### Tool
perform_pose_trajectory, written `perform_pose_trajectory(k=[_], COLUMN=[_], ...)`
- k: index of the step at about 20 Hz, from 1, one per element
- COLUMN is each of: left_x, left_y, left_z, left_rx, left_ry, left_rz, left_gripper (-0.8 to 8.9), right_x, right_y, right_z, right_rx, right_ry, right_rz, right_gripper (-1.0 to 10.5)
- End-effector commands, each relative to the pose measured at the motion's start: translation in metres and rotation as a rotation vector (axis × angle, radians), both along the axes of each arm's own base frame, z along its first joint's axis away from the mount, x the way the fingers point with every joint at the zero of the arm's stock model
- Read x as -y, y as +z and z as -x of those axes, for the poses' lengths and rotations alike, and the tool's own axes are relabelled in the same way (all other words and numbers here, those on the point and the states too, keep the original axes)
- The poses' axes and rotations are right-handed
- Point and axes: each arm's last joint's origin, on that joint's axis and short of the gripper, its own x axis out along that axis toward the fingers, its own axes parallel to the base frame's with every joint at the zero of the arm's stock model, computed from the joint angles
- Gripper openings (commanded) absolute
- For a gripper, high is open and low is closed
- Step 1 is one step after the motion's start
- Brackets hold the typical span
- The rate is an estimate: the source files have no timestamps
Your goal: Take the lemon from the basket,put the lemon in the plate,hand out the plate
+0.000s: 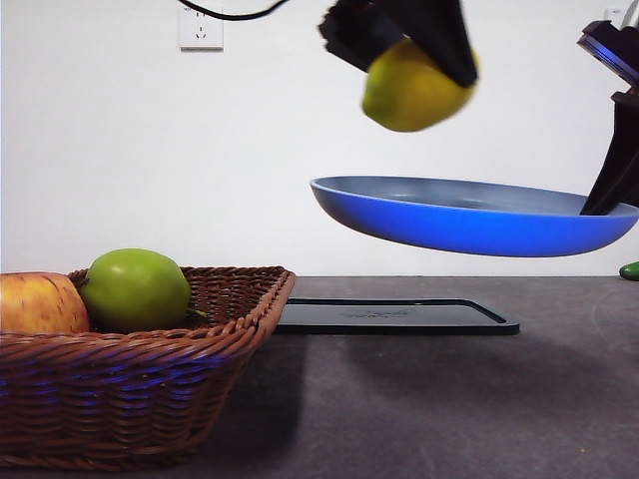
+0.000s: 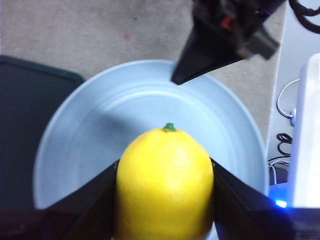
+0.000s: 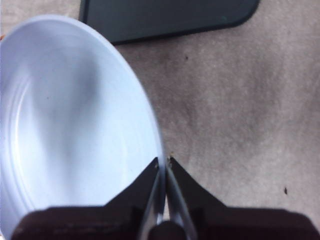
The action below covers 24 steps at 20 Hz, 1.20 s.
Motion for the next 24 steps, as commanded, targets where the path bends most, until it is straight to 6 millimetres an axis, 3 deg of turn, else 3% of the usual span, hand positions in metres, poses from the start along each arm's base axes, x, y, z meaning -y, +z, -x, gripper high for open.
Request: perform_pose_trajectory(k=[1,10,15,21,24], left_x=[0.016,0.044,0.046,0.046,0.036], left_y=[-0.001,-0.049,-0.049,-0.048,-0.030], left_z=[0.008,0.003,0.002,0.002,0.003], left_rx=[0.013,-0.061,-0.074,-0.072,-0.049], left_ry=[-0.027,0.010,0.053,0.052,0.067], left_rz=[0.022,-0.085,-0.067,-0.065,-0.022], left_gripper=[1.18,1.18,3.41,3.63,3.62], right_x=[-0.001,-0.001,-0.001,-0.001,-0.001], right_y=[0.004,0.004,0.004,0.003,0.003], right_z=[-0.003,-0.003,-0.003,-0.002,-0.004], right_rx=[0.005,0.001,-0.002,-0.014,-0.025], right_ry=[-0.001,-0.001,-0.002,-0.010,-0.025], right_rz=[-0.015,-0.014,-0.013,-0.016,-0.015], right_gripper=[0.0,0.0,0.0,0.0,0.0])
